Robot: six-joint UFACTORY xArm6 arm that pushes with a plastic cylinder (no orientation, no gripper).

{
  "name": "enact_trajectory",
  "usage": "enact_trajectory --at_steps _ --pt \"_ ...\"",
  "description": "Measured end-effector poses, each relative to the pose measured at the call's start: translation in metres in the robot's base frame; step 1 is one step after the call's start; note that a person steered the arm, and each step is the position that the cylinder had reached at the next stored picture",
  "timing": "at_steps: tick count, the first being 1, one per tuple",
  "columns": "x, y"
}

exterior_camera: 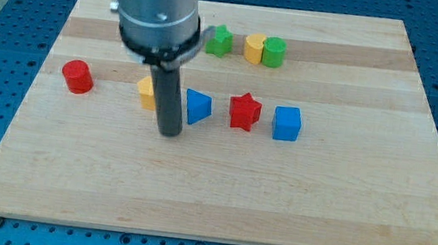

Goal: Push the red circle to the green star

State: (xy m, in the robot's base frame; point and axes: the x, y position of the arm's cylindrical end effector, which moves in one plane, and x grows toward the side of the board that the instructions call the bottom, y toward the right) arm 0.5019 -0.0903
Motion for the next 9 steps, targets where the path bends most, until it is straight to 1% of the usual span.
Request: enact_trajectory --at_steps 1,2,4,5,6,7,8,9 --pt "0.014 -0.060" --pt "-0.012 -0.117" --pt "-0.079 -0.125" --pt "-0.095 -0.125" --pt "-0.078 -0.120" --pt "-0.059 -0.147" --pt "-0.063 -0.189" --pt "-0.080 -0.178"
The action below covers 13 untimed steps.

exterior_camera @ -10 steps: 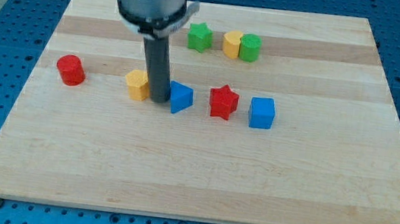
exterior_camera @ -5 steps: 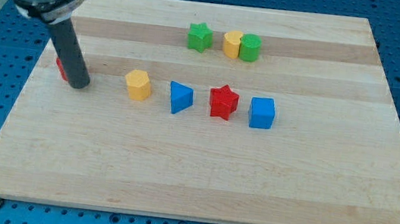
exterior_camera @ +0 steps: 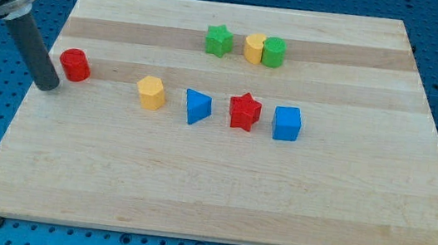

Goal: Push the red circle to the green star

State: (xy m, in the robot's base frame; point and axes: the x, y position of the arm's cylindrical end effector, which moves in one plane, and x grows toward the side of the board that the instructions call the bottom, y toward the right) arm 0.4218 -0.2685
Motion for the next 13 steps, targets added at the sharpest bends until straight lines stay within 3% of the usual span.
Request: enact_trajectory --at_steps 3,7,10,13 --pt "-0.063 0.069" --pt "-0.112 0.048" --pt "-0.119 0.147" --pt "-0.119 0.180"
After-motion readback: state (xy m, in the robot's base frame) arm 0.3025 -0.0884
